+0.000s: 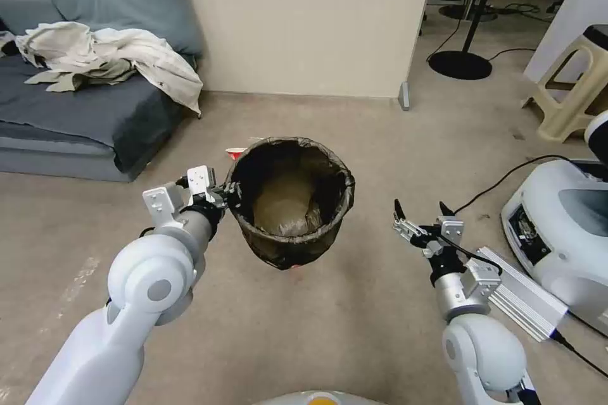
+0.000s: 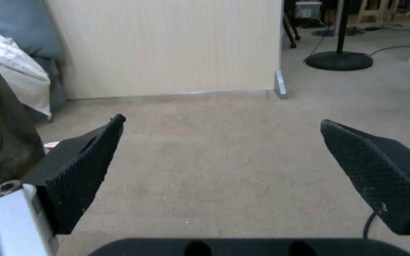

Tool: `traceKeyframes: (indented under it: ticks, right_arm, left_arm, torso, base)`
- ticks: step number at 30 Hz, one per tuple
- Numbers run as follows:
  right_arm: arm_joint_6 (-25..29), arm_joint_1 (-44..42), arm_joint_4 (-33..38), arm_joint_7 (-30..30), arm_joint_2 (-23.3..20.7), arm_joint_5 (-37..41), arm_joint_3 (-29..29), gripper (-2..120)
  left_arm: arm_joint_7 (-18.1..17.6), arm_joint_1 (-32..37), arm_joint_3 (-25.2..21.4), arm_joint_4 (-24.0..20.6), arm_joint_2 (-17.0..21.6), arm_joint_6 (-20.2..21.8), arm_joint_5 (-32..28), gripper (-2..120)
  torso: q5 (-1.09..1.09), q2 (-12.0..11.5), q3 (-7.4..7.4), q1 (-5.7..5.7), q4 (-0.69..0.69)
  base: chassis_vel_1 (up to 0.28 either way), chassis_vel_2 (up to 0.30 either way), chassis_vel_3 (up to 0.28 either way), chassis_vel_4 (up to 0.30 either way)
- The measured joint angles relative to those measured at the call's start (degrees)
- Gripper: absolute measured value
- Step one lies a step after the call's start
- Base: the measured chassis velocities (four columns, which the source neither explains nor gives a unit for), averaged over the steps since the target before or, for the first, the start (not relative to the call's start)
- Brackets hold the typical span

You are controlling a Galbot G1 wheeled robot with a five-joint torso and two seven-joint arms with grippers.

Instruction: Pick up the trash can from the floor.

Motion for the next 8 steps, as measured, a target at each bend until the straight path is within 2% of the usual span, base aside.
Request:
traceKeyframes:
  ticks: [2,5,7,8]
  right_arm:
    - [0.01,-0.04,0.06,0.02,-0.01,0.04,0.01,100]
    - [0.06,-0.14,0.23,0.03,-0.01,0.14,0.02,100]
    - [0.07,-0.17,0.26,0.03,-0.01,0.15,0.02,100]
    - [0.09,-0.23,0.35,0.02,-0.03,0.17,0.05,100]
  left_arm:
    - [1.3,0.76,0.01,0.0,-0.07,-1.19,1.93,4]
    - [7.51,3.6,0.19,0.69,-0.26,-6.41,8.75,4]
    - [8.61,4.19,0.19,0.86,-0.34,-7.46,9.78,4]
    - [10.23,5.33,0.14,0.99,-0.57,-9.27,11.02,4]
  torso:
    - [0.0,0.0,0.0,0.0,0.0]
    - [-0.01,0.0,0.0,0.0,0.02]
    - [-0.01,0.0,0.0,0.0,0.01]
    - [0.0,0.0,0.0,0.0,0.02]
  base:
    - [0.0,0.0,0.0,0.0]
    - [0.0,0.0,0.0,0.0]
    - [0.0,0.0,0.0,0.0]
    - [0.0,0.0,0.0,0.0]
